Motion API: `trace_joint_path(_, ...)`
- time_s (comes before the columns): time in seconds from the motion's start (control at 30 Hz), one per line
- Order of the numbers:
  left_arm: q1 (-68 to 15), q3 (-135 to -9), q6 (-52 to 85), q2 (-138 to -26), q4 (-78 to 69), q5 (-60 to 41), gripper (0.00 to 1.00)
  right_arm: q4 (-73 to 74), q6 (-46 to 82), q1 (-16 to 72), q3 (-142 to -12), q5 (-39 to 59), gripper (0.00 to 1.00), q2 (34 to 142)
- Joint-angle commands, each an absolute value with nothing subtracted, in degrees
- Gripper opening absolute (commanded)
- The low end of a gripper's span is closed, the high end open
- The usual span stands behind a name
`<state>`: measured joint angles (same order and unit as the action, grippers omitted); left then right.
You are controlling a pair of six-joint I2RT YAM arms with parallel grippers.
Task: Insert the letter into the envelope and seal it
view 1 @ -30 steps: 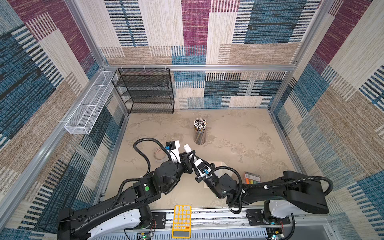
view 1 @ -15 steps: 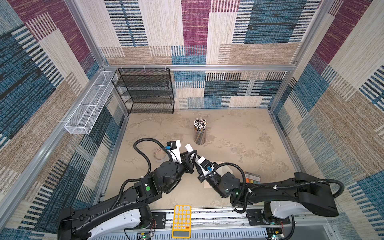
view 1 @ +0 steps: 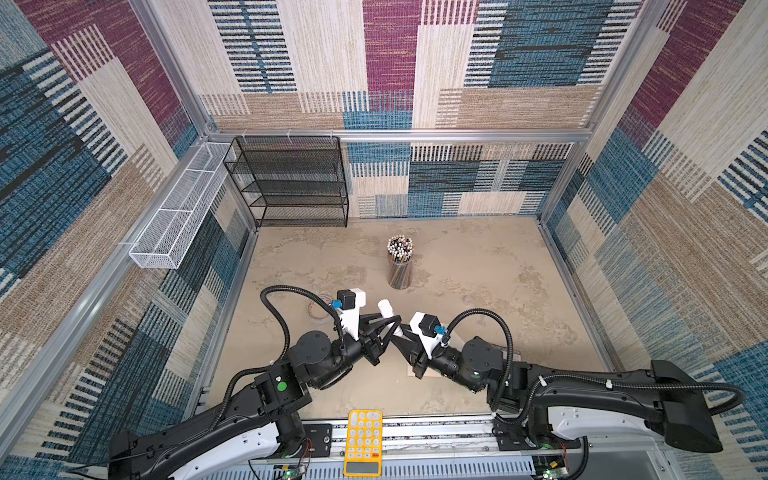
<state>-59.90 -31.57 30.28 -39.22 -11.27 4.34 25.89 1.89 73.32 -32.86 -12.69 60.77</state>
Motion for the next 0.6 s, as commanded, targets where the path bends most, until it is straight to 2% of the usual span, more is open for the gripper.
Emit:
trace_joint_path(0.0,-59.95,-29.69,28.05,-38.44,-9.06,-9.89,0.0,28.49,5.66,73.18,-33.77,7.54,0.07,58.27)
trace_joint_path(0.3,-59.94,-26.98,28.21,-34.29,-10.57,-15.85,0.0,27.01,10.53,69.67,-32.42,21.59,0.06,53.59)
trace_joint_path(0.4,-59.96,-27.2,28.17,-34.32,-10.2,-16.94,0.0,26.23,10.77,68.76,-32.56,23.88,0.1,53.39)
trace_joint_path(0.43,-59.94,-27.27,28.21,-34.49,-10.15,-16.96,0.0,25.6,10.45,68.65,-32.82,24.06,0.12,53.47)
trace_joint_path(0.53,-59.97,-27.54,28.11,-34.54,-9.59,-15.46,0.0,22.65,8.16,68.64,-33.75,21.0,0.28,53.96)
trace_joint_path(0.57,-59.96,-27.77,28.03,-34.33,-8.98,-13.98,0.0,21.69,6.83,68.64,-33.75,18.35,0.41,54.07)
